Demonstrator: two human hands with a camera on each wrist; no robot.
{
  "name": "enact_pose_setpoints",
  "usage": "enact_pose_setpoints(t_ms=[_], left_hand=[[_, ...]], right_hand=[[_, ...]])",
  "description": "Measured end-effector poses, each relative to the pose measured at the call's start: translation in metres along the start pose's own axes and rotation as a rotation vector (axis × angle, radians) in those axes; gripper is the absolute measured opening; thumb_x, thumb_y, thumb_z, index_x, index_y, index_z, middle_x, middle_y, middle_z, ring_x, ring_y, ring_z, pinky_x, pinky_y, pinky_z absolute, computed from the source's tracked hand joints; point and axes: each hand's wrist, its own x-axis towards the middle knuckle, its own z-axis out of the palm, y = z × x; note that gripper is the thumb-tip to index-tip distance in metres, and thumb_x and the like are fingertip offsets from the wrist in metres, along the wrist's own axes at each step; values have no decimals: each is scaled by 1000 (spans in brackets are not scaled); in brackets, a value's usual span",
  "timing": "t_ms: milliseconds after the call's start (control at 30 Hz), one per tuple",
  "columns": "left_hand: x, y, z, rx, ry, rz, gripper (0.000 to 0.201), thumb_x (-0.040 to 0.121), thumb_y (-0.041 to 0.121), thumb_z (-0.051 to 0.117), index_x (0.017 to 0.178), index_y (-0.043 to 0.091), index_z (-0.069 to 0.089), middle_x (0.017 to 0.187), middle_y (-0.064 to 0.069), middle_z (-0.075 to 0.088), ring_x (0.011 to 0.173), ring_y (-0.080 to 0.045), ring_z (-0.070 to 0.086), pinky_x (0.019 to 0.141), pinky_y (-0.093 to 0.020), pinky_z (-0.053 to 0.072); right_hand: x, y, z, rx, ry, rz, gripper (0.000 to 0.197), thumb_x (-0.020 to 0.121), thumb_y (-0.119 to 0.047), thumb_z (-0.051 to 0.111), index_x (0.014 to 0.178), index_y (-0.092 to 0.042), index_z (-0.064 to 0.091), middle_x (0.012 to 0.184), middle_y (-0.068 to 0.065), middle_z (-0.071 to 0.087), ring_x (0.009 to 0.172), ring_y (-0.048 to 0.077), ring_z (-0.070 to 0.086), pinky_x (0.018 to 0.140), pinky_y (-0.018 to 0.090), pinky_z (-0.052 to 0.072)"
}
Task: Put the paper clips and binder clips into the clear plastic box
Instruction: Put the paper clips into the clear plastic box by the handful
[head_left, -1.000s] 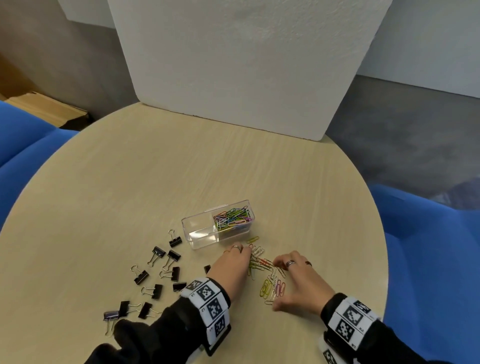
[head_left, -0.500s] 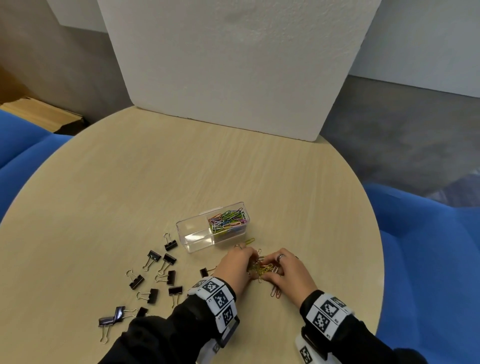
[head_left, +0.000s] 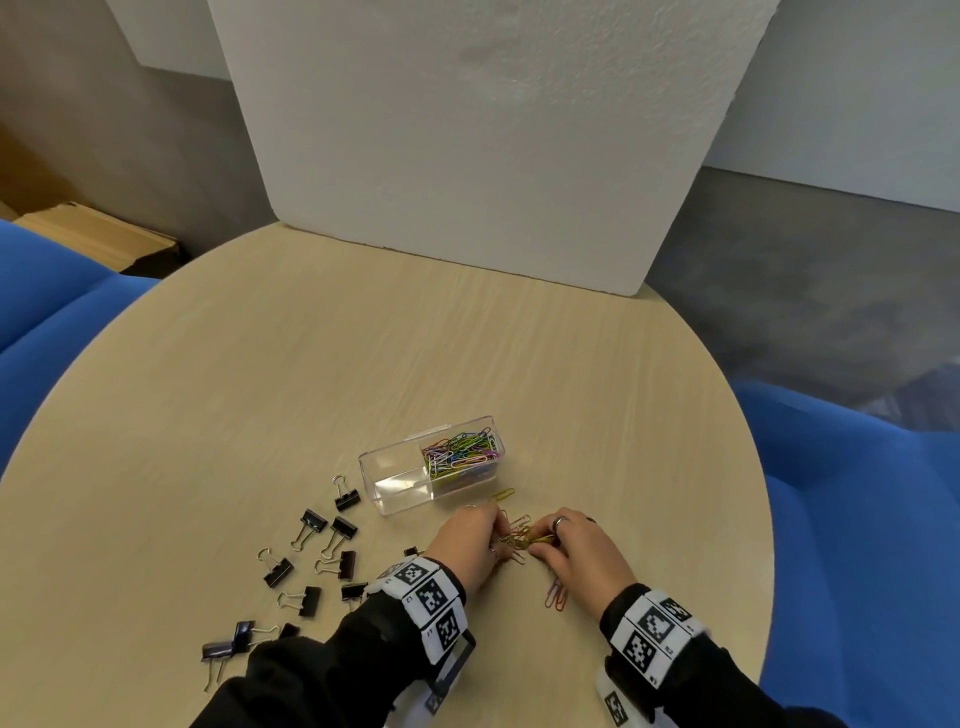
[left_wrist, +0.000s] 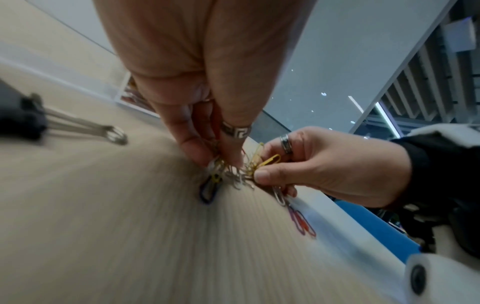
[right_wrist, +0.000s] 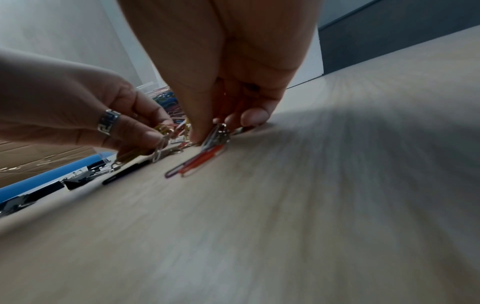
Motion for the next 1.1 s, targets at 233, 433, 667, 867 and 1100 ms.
enact_pose_setpoints(t_ms=[233,433,667,867,1100], left_hand=[[-28,4,-30,-58,60,93,18,88,21,61,104,14,61,96,3,61,85,-9,56,78,-15,44],[-28,27,-93,-317,348,177,5,86,13,64,90,14,62,75,16,54,67,8,49,61,3,40],[10,24,-97,4,342,128,15,89,13,58,102,12,65,103,-4,66,97,-17,57,83,-24,45],[12,14,-91,250,292,149,39,90,3,50,125,18,56,118,-3,63,107,-19,58,89,-29,45],[-10,3,-104,247,423,143,62,77,50,66,133,34,43,132,11,48,120,-13,46,96,-31,33]], right_hand=[[1,5,0,52,9,-22,15,86,-29,61,97,-19,65,90,-8,55,88,7,51,81,15,39],[5,3,-4,64,-1,-8,14,87,-28,61,97,-21,66,91,-8,57,85,6,53,78,13,41],[7,2,-4,52,-3,6,16,87,-29,60,99,-22,66,91,-8,57,85,5,54,73,9,39],[7,2,-5,19,-18,-1,19,88,-31,58,102,-21,65,90,-10,54,85,4,51,75,10,38],[11,-15,-28,35,64,-44,12,88,-26,58,96,-22,66,90,-10,56,78,-2,50,71,7,38]])
